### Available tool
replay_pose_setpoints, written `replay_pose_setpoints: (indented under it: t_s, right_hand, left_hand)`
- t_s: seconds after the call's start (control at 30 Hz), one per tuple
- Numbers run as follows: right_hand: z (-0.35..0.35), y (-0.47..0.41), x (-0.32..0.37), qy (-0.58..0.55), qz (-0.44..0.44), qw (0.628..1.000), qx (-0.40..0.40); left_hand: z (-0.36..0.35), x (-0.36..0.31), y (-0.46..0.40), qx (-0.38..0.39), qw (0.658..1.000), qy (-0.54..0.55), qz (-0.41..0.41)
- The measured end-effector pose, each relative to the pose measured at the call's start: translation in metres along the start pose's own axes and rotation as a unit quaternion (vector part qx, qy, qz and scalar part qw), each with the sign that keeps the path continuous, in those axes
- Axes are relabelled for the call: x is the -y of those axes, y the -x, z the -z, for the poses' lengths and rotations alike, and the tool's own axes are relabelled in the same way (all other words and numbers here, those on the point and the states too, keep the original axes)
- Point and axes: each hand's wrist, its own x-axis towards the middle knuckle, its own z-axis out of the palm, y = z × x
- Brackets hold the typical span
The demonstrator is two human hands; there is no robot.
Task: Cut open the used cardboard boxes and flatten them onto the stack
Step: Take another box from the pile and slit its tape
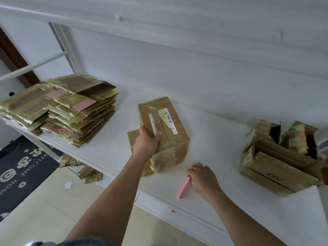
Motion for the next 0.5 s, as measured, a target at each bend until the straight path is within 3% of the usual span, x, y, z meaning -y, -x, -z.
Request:
replay_pose_setpoints:
  t_s: [0.07,0.17,0.23,0.3,0.43,0.5]
  right_hand:
    - [0.004,0.006,-0.008,-0.003,-0.032,0.999,-0.025]
    - [0.019,0.015,-0.02,-0.117,-0.134,0.965,-0.19]
    - [0.036,0.012,-0.025,-0.242,-0.21,0.901,-0.293]
    - [0.062,0.002,-0.024,-0.374,-0.223,0.823,-0.365]
    - [0.116,-0.023,-0.006,-0.585,-0.162,0.692,-0.391]
    - [0.133,-0.031,0.004,-0.628,-0.12,0.662,-0.39]
  left_hand:
    - [0.002,-0.001,0.002,0.005,1.0,0.0,0.0]
    - [0.003,0.0,0.006,0.009,1.0,-0.004,-0.005]
    - [0.0,0.003,0.012,0.009,1.0,-0.008,-0.019]
    - [-0.002,0.003,0.017,0.015,0.999,-0.01,-0.028]
    - [-0.007,0.004,0.032,0.042,0.999,-0.013,-0.027]
    - [-0.014,0.01,0.042,0.042,0.998,-0.027,-0.032]
